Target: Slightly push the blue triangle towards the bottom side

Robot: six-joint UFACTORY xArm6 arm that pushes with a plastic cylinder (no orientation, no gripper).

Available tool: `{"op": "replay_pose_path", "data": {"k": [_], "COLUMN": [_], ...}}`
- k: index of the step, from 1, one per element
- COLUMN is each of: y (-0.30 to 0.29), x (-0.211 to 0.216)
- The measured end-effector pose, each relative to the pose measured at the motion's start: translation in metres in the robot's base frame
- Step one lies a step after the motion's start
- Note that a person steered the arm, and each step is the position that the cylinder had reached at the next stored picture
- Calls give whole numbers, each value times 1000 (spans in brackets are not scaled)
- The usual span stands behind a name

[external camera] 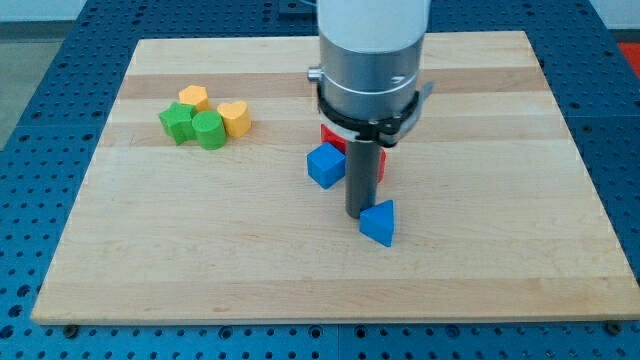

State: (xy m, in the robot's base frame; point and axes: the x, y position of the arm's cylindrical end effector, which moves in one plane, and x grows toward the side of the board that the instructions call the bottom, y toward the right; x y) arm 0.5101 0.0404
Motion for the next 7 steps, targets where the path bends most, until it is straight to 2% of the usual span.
{"op": "replay_pose_path", "data": {"k": [1, 2, 3, 7], "y": [-40, -38, 28, 31], "x": [3, 12, 20, 7]}}
